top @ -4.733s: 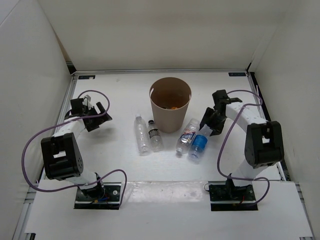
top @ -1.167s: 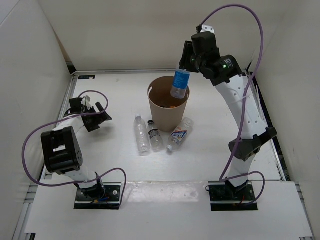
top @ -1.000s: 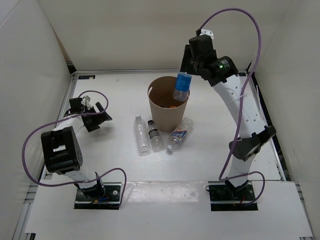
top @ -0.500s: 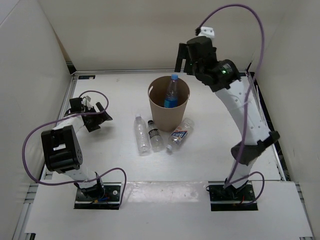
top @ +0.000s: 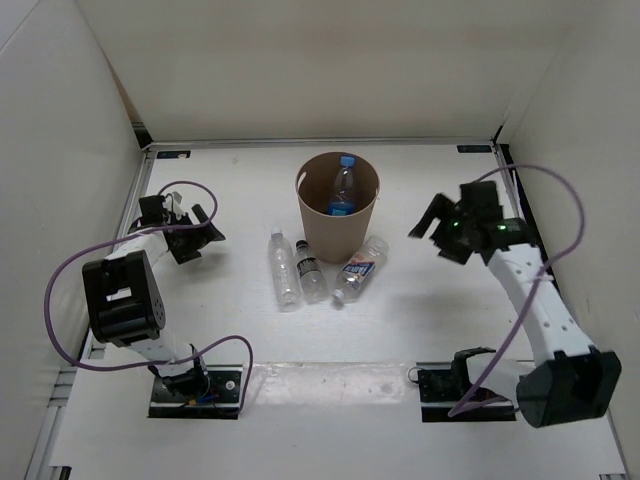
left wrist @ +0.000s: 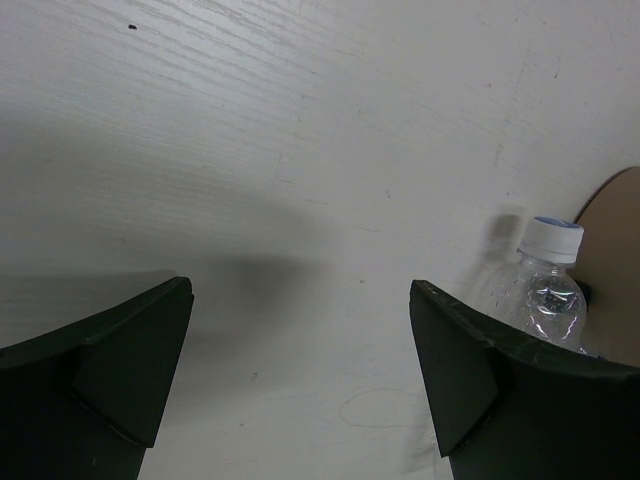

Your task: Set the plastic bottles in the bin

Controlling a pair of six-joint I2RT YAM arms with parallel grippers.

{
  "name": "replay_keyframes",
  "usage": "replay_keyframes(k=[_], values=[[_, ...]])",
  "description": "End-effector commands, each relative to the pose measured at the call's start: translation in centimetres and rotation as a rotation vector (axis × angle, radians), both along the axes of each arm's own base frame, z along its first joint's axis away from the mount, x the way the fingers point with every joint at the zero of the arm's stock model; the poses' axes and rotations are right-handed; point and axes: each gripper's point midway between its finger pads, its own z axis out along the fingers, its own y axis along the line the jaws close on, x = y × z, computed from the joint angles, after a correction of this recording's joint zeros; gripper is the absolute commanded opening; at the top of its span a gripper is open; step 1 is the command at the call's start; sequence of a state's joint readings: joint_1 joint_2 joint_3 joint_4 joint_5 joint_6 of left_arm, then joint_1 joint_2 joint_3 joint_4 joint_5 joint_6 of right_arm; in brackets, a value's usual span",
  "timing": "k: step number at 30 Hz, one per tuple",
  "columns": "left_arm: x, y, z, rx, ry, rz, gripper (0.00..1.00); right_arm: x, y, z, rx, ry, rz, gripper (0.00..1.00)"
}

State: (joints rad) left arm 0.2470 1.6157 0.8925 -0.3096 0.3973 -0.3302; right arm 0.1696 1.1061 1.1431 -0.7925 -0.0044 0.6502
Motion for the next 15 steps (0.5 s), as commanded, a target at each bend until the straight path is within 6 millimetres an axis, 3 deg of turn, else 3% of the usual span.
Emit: replay_keyframes(k=[1, 9, 11, 13, 14, 15], values=[[1.0, 0.3, 1.5, 0.007, -0.053, -0.009, 1.00, -0.3, 5.4, -1.7, 0.180, 0.012, 0.113, 0.90], [1.0, 0.1, 1.4, -0.001, -0.046, -0.018, 1.00, -0.6, 12.1, -8.5, 0.287, 0.195, 0.172, 0.90], [1.0, 0.1, 1.4, -0.001, -0.046, -0.018, 1.00, -0.2, 13.1, -8.7, 0.273, 0.195, 0.187, 0.90], [1.0, 0.1, 1.3, -0.001, -0.043, -0.016, 1.00, -0.2, 13.9, -10.8, 0.236, 0.256, 0.196, 0.90], [1.1, 0.1, 1.5, 0.003, -0.049, -0.016, 1.00, 0.2, 14.8, -10.1, 0.241, 0.245, 0.215, 0.90], [1.0, 0.0, 1.4, 0.001, -0.046, -0.018, 1.00, 0.2, 15.3, -11.9, 0.227, 0.292, 0.215, 0.90]])
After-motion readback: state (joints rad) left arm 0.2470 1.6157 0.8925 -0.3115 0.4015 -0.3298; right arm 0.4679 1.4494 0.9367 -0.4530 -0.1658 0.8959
